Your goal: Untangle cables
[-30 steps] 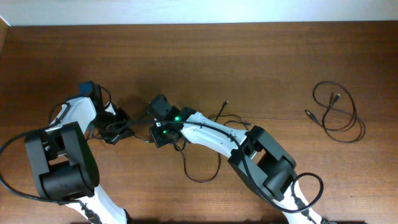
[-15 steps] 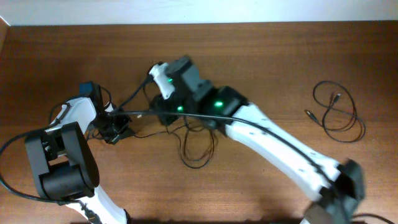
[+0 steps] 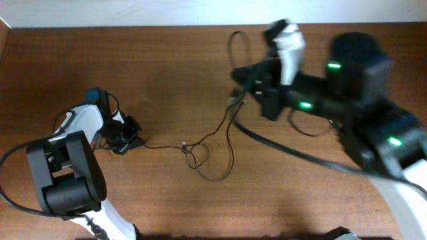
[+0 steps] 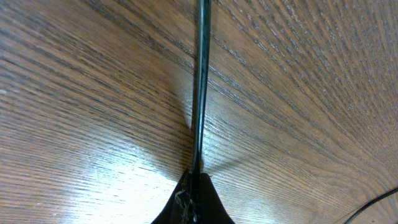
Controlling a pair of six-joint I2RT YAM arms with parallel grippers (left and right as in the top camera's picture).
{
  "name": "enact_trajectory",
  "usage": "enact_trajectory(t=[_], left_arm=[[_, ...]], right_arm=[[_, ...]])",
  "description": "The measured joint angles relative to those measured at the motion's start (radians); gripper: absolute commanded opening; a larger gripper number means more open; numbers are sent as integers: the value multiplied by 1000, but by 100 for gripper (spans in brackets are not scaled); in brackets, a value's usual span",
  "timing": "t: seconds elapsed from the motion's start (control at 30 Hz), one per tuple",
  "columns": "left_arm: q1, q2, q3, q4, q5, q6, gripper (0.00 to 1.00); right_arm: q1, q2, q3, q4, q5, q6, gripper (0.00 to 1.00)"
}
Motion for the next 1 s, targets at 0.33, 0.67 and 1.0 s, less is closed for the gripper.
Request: enact_trajectory(t=[0.33,0.67,1.0], left_arm=[[0,-1,-2,4,0,-19,2],[0,-2,-6,44,23,-85,3],[0,-2,-8,49,27,-87,11]], right_arm=[[-357,-190,2,-107,-376,-10,4],[-823,-170,15,-537,-367,-47,4],[-832,169,13,-809,-312,-156,4]])
